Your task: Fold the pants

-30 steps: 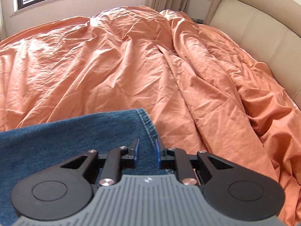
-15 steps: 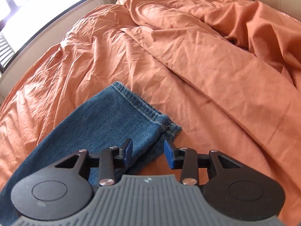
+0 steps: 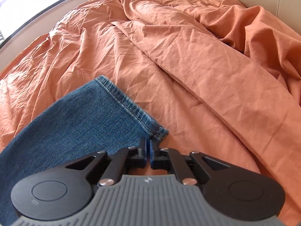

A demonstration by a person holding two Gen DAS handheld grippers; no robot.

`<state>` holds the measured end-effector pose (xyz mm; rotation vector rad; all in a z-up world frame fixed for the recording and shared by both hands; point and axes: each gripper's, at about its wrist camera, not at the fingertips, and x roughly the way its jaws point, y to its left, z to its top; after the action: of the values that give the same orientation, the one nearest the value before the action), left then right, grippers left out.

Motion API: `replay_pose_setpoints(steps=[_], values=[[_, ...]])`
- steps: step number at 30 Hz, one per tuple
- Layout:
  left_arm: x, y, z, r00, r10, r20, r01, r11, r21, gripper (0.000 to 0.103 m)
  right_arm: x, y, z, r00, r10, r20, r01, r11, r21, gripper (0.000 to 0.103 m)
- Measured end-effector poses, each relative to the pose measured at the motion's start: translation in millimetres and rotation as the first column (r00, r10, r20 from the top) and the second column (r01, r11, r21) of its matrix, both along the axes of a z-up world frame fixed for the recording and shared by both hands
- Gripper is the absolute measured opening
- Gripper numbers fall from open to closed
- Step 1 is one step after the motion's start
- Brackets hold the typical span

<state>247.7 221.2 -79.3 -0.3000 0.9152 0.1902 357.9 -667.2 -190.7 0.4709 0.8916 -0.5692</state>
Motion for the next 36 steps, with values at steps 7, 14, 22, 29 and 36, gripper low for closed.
replay_pose_setpoints(steps=[7,14,22,29,36], values=[[-7.8,48.7,-30.8,0.979,0.2,0.045,-0.174,0.928,-0.328,0.077,-22.3,38.1,5.0,0.996,0.061,0.065,-0.069,0.989,0.13,0.028],[-2.1,83.5,-92.5,0.918,0.394,0.041,-0.308,0.775,-0.551,0.077,-36.2,86.7,-10.9,0.993,0.056,0.105,-0.08,0.968,0.239,0.036],[26.9,82.3,-111.1,0.894,0.446,0.051,-0.36,0.78,-0.511,0.035,-40.9,107.5,-6.4,0.996,0.024,0.08,-0.04,0.978,0.206,0.037],[40.1,62.4,-31.2,0.937,0.287,0.198,-0.233,0.938,-0.257,0.016,-44.6,120.3,13.0,0.994,0.068,0.088,-0.083,0.98,0.182,0.037],[59.9,64.0,-82.1,0.962,0.269,0.05,-0.263,0.959,-0.106,0.019,-53.3,162.5,2.6,0.983,0.173,0.067,-0.183,0.963,0.2,0.036]])
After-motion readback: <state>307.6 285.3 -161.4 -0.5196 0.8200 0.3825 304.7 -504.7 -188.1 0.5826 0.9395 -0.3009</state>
